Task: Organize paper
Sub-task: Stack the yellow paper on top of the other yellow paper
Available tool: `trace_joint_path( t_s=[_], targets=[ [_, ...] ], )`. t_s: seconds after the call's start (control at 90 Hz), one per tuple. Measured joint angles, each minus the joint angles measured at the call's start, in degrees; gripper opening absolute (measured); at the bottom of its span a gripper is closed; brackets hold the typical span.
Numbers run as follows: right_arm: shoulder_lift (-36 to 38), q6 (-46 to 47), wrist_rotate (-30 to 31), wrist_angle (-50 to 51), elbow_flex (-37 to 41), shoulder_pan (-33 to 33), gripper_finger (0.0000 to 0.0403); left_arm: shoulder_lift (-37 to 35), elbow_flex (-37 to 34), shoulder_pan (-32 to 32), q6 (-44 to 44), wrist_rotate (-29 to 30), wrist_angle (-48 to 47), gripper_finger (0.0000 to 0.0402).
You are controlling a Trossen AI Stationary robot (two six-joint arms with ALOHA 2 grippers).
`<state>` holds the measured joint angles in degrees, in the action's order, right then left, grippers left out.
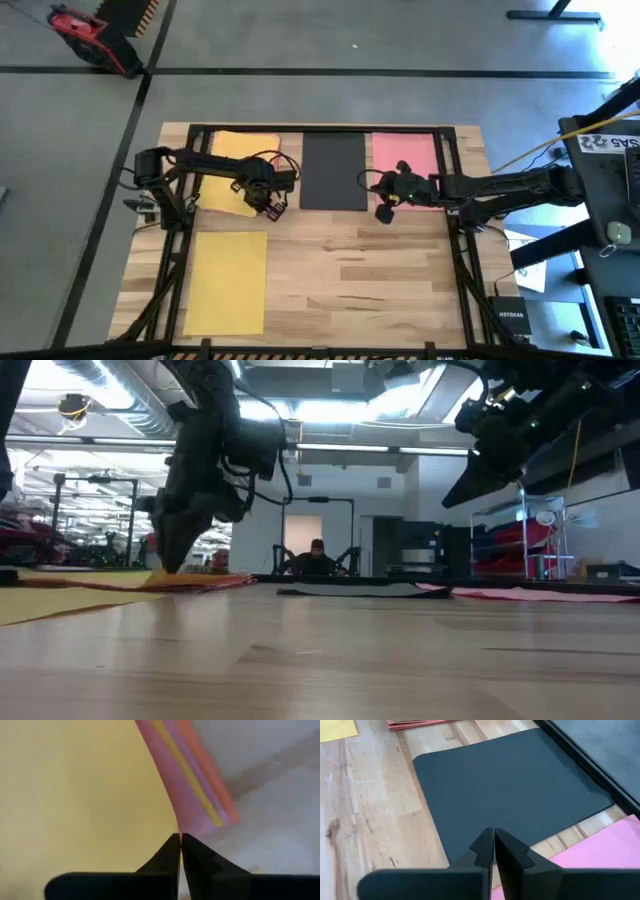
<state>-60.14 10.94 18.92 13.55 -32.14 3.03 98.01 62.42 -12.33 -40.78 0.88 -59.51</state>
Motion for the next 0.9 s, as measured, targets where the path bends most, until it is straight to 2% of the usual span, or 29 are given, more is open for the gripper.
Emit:
trace_joint_path(
  t_s=[0.233,0.478,0.744,0.822,0.9],
  targets=[
    [0.0,-1.9,0.0,-0.1,0.0,0.0,0.0005,-4.3,3.2,3.6,-6.0,-1.5,-2.7,0.0],
    [0.0,-3.1,0.0,0.0,0.0,0.0,0.0005,-9.3,3.3,12.1,-21.3,-1.3,-3.5,0.0],
    [0.0,-5.8,0.0,0.0,0.0,0.0,0.0005,-10.2,3.3,23.7,-40.1,1.4,-4.9,0.0],
    [0.0,-5.9,0.0,0.0,0.0,0.0,0.0005,-10.2,3.3,26.3,-42.1,3.1,-5.0,0.0],
    [0.0,-5.9,-0.1,-0.1,0.0,0.0,0.0005,-10.2,3.2,28.4,-39.9,6.6,-5.7,0.0]
  ],
)
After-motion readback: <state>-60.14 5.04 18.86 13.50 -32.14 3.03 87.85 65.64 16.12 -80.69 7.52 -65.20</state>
